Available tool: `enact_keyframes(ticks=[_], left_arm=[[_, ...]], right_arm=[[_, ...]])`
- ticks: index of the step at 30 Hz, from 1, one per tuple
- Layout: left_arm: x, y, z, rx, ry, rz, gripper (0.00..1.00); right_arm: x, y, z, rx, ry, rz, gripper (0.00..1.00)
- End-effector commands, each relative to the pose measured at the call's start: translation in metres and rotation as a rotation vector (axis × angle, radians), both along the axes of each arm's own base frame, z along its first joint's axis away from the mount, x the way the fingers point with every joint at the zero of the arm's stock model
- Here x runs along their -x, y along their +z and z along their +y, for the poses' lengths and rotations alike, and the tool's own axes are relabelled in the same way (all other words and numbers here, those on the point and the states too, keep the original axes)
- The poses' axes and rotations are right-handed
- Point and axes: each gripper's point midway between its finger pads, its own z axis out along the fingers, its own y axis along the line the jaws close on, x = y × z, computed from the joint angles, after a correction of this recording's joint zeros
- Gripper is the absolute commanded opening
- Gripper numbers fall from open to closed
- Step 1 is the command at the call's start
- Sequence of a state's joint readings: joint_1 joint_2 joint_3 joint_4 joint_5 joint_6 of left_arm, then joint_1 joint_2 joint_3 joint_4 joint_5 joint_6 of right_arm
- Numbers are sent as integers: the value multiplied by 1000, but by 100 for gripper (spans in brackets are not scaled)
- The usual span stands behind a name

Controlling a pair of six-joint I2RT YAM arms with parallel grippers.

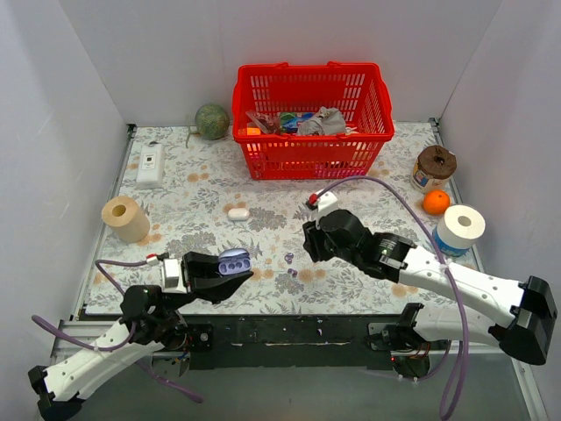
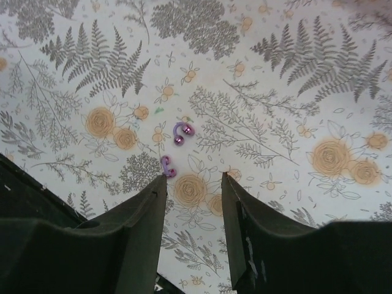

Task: Insert the wireless bluetooth earbuds into the charging case
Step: Pick up the earbud from the center of the board.

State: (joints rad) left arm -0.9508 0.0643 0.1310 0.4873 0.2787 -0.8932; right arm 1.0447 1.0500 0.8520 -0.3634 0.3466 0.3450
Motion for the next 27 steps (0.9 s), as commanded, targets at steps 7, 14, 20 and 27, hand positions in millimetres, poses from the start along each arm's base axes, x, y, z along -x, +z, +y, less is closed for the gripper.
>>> enact_keyframes(ticks=[7,14,20,27], left_arm=[[-21,-7,-7,-102,79,77,0],[-20,-16,-17,-158,41,90,0],[-20,-15,-14,-151,51,85,0],[-19,-16,-10,-143,58,91,0]], right_arm=[[20,-71,40,5,116,203,47],[26,-92,45,-7,165,217,48],[24,-103,54,68,237,218,50],[14,-111,56,150,263,189,51]])
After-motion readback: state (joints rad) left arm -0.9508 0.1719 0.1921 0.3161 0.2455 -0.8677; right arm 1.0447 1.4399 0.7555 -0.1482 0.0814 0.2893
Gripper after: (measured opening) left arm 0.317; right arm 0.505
